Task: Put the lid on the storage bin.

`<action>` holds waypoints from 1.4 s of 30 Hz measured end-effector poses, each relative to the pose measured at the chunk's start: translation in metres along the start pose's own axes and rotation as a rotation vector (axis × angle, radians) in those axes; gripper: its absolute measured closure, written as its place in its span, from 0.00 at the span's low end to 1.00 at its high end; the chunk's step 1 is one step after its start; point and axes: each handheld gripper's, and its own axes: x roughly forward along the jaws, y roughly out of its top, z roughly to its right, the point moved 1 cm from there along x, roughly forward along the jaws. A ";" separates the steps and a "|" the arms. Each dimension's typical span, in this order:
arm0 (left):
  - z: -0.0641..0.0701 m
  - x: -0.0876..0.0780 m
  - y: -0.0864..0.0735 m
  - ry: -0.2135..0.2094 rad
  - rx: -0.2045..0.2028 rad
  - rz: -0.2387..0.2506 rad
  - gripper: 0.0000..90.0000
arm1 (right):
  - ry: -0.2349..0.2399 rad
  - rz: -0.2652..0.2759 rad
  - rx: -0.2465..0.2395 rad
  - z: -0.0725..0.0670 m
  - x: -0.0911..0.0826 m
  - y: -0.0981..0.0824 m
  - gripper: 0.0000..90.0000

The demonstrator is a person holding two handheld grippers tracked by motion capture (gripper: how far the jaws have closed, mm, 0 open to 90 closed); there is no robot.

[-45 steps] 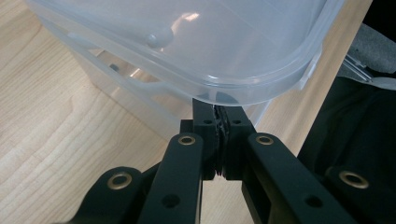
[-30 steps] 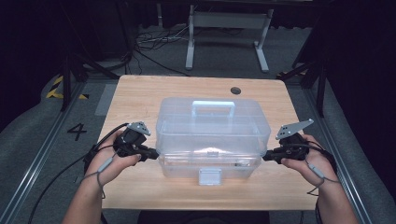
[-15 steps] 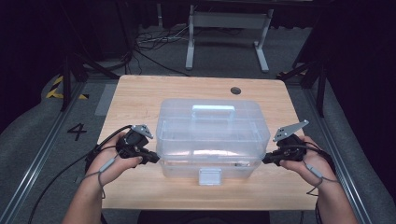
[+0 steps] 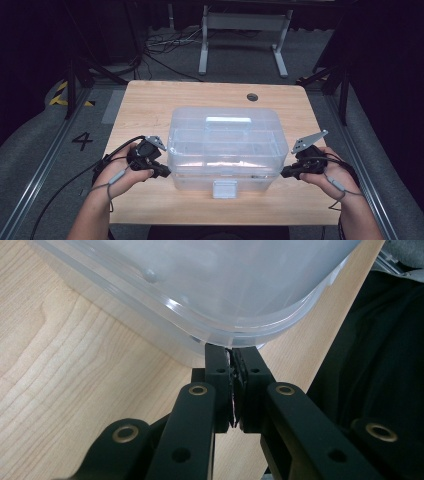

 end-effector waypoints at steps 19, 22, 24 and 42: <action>-0.005 0.000 -0.005 0.021 -0.029 -0.034 0.94 | -0.007 -0.058 -0.012 0.001 0.002 -0.004 0.97; -0.006 -0.002 -0.005 0.019 -0.030 -0.023 0.93 | -0.001 -0.050 -0.012 0.002 -0.001 -0.005 0.96; -0.006 -0.004 -0.006 0.022 -0.026 -0.019 0.93 | -0.005 -0.044 -0.011 0.003 -0.003 -0.006 0.96; -0.021 -0.027 -0.017 0.080 -0.098 0.151 0.83 | -0.127 0.229 0.066 0.017 -0.046 -0.009 0.92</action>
